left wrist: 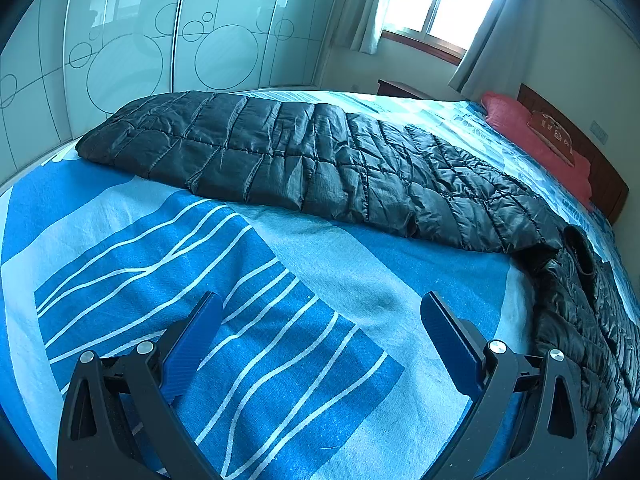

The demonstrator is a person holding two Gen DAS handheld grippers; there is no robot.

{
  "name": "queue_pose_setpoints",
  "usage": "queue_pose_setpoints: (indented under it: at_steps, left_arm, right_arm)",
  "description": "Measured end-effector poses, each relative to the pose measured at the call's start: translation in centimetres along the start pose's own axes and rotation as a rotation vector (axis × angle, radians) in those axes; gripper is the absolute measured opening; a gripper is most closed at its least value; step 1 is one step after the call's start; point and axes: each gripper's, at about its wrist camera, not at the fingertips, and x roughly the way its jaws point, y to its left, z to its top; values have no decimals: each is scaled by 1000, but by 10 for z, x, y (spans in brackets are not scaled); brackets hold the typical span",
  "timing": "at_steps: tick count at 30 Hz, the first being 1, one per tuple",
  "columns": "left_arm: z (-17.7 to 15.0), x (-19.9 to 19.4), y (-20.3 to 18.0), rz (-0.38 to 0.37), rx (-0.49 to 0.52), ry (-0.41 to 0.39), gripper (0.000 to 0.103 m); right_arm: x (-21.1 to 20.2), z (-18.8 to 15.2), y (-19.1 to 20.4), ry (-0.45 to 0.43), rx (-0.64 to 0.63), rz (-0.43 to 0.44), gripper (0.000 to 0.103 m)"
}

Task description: Fold large clothes

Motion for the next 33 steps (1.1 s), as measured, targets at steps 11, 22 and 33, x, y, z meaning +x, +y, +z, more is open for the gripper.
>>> queue_pose_setpoints:
  at_steps: [11,22,33]
  left_arm:
    - [1,1,-1,7,5,3,98]
    - [1,3,-2,17,13,4,98]
    - [1,3,-2,16,13,4,98]
  right_arm:
    - [13,-38,-190,145,184,-278,4]
    - [17,7,-211,67,229,-273,5]
    - [36,39,-210,58,191,-329,16]
